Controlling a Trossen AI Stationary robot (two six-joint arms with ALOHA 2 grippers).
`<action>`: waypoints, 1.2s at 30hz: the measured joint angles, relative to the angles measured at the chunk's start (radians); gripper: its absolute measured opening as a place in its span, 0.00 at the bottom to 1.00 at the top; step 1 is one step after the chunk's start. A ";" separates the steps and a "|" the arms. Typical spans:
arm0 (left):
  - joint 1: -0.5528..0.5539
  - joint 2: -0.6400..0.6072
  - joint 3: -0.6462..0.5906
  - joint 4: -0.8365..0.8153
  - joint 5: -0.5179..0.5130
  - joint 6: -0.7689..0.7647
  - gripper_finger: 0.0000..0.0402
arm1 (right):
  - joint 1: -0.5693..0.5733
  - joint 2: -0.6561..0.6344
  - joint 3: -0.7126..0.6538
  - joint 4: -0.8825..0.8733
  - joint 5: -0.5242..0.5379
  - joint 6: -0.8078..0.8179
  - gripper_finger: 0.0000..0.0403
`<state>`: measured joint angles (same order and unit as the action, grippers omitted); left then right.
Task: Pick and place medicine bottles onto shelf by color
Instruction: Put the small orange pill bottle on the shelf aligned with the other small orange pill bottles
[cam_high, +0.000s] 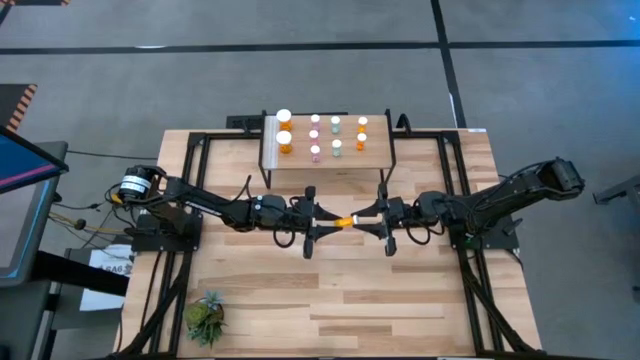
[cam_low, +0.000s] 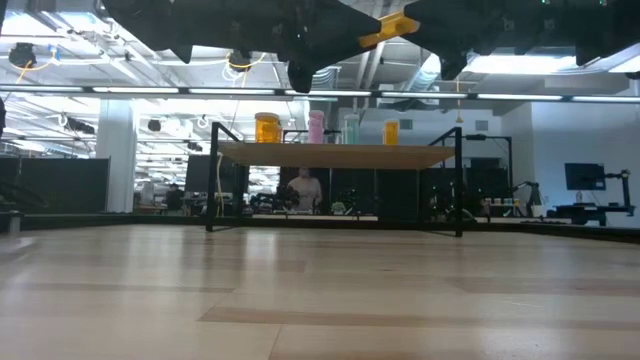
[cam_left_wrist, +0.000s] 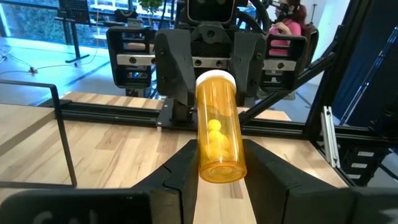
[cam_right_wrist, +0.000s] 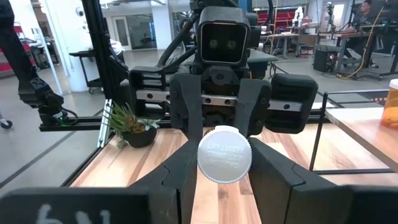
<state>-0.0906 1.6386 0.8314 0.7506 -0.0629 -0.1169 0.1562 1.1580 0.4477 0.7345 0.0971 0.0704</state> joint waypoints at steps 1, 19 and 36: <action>0.000 0.000 0.000 0.000 0.000 0.000 0.25 | 0.000 0.000 0.000 0.000 0.000 0.000 0.36; 0.001 0.000 0.000 -0.029 -0.058 0.000 0.51 | -0.008 0.000 0.000 -0.008 0.003 -0.018 0.36; -0.004 -0.137 0.000 -0.356 -0.271 0.027 0.58 | -0.079 -0.004 0.000 -0.061 0.009 -0.017 0.36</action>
<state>-0.0950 1.5013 0.8314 0.3941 -0.3340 -0.0898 0.0775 1.1539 0.4477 0.6732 0.1065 0.0536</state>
